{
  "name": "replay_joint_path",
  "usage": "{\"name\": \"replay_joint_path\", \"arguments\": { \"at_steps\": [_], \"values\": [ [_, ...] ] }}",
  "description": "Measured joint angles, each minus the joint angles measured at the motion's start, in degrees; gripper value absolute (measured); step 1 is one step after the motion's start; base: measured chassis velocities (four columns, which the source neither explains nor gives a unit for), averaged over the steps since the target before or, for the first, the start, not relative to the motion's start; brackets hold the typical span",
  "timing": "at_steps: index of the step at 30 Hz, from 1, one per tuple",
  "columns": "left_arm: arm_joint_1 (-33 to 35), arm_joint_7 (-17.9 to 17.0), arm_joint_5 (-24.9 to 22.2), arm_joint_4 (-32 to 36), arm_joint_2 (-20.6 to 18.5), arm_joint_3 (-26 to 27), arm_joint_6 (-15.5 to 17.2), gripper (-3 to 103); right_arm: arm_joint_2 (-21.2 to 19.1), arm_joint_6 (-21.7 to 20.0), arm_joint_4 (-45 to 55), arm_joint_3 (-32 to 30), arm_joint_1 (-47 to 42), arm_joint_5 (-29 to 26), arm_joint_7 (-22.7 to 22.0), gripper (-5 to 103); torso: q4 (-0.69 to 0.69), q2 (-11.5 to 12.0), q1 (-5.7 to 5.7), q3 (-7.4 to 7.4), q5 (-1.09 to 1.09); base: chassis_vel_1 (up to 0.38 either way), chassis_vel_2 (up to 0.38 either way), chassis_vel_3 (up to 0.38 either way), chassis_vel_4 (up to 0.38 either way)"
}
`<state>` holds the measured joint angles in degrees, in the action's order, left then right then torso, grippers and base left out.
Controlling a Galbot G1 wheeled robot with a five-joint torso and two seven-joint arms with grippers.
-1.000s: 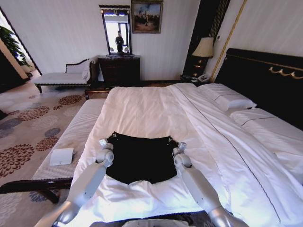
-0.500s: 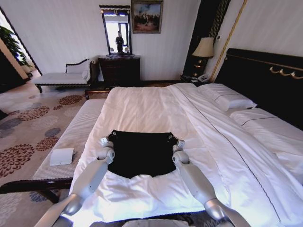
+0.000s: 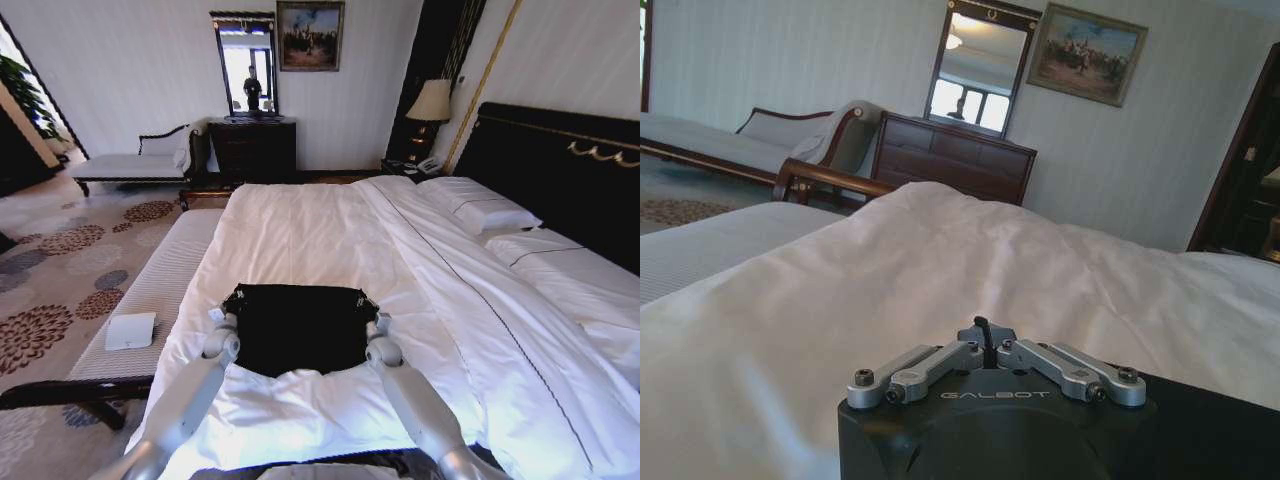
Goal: Fold the clothes on the bed.
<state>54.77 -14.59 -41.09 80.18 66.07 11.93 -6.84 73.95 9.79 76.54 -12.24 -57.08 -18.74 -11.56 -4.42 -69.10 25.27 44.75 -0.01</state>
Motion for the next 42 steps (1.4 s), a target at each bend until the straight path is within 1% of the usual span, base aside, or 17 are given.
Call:
{"name": "replay_joint_path", "arguments": {
  "at_steps": [2,3,6,7,9,10,12,14,16,23,26,33,42],
  "values": [
    [2.4,0.1,0.7,2.1,0.0,1.1,-0.5,1,0.4,1.3,1.5,-0.7,-1.8,3.0,0.1,0,-0.01,0.0,0.00,0.00,0.00,0.000,0.000,0.000,0.000],
    [2.4,0.1,0.7,2.1,0.0,1.1,-0.5,1,0.4,1.3,1.5,-0.7,-1.8,3.0,0.1,0,-0.01,0.0,0.00,0.00,0.00,0.000,0.000,0.000,0.000],
    [7.1,1.2,2.3,6.0,0.2,2.6,-1.4,1,0.9,3.3,3.8,-1.1,-4.7,8.3,0.3,0,0.01,0.0,0.00,0.00,0.00,0.000,0.000,0.000,0.000],
    [7.1,1.2,2.3,6.0,0.2,2.6,-1.4,1,0.9,3.3,3.8,-1.1,-4.7,8.3,0.3,0,0.01,0.0,0.00,0.00,0.00,0.000,0.000,0.000,0.000],
    [8.9,1.6,3.7,7.1,0.4,3.2,-1.9,1,1.1,4.1,4.4,-1.1,-6.1,10.2,0.4,0,0.00,0.0,0.00,0.00,0.01,0.000,0.000,0.000,0.000],
    [10.7,1.8,4.6,8.3,0.4,3.8,-2.4,1,1.3,4.8,4.9,-1.3,-7.7,11.7,0.4,0,0.00,0.0,0.00,-0.01,0.00,0.000,0.000,0.000,0.000],
    [13.0,1.8,4.9,9.8,0.3,4.8,-2.8,1,1.6,5.2,6.1,-1.5,-9.9,12.5,0.4,0,0.00,0.0,0.00,0.00,0.01,0.000,0.000,0.000,0.000],
    [13.6,1.8,4.9,10.2,0.2,5.0,-3.0,1,1.7,5.2,6.5,-1.5,-10.5,12.7,0.4,0,0.01,0.0,0.00,0.00,0.00,0.000,0.000,0.000,0.000],
    [15.8,2.0,5.0,11.8,-0.3,6.1,-3.6,1,2.2,5.7,7.7,-2.0,-12.7,13.4,0.5,0,0.00,0.0,0.00,-0.01,0.00,0.000,0.000,0.000,0.000],
    [19.7,2.7,4.5,14.5,-1.1,8.2,-3.9,1,3.9,5.9,10.8,-4.0,-16.7,13.6,0.3,0,0.00,0.0,0.00,0.00,0.01,0.000,0.000,0.000,0.000],
    [21.5,2.9,4.7,15.6,-1.3,8.5,-4.2,1,4.4,6.0,14.3,-5.0,-19.9,13.6,0.2,0,0.01,0.0,0.01,0.00,-0.01,0.000,0.000,0.000,0.000],
    [23.1,2.9,6.4,15.5,-1.4,8.4,-5.3,1,4.7,7.7,17.8,-6.6,-25.0,15.3,0.1,0,0.00,0.0,0.01,0.00,0.00,0.000,0.000,0.000,0.000],
    [23.8,2.7,8.4,15.6,-1.2,7.6,-5.5,1,4.8,8.2,18.2,-6.8,-26.2,15.2,0.0,0,0.00,0.0,0.01,0.01,0.00,0.000,0.000,0.000,0.000]
  ]
}}
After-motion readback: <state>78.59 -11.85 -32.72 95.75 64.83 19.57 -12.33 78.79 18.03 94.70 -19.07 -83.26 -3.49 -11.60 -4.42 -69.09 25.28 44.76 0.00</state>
